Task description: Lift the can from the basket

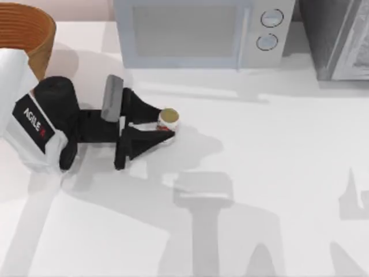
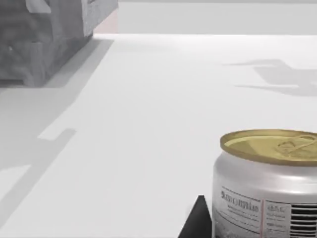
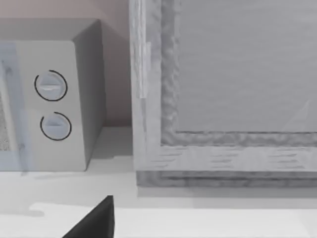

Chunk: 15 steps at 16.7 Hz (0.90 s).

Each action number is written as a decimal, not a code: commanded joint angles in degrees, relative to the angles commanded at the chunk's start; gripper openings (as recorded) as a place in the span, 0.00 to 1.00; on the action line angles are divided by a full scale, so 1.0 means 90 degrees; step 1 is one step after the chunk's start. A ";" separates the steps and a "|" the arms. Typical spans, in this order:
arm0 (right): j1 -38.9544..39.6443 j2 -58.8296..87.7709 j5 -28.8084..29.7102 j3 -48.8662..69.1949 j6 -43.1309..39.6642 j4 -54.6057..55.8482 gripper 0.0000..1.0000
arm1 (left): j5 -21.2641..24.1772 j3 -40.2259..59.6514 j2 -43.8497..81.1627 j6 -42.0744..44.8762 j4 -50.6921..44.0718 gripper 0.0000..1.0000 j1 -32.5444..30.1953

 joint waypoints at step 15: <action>0.0000 0.0000 0.0000 0.0000 0.0000 0.0000 1.00 | 0.0000 0.0000 0.0000 0.0000 0.0000 0.75 0.0000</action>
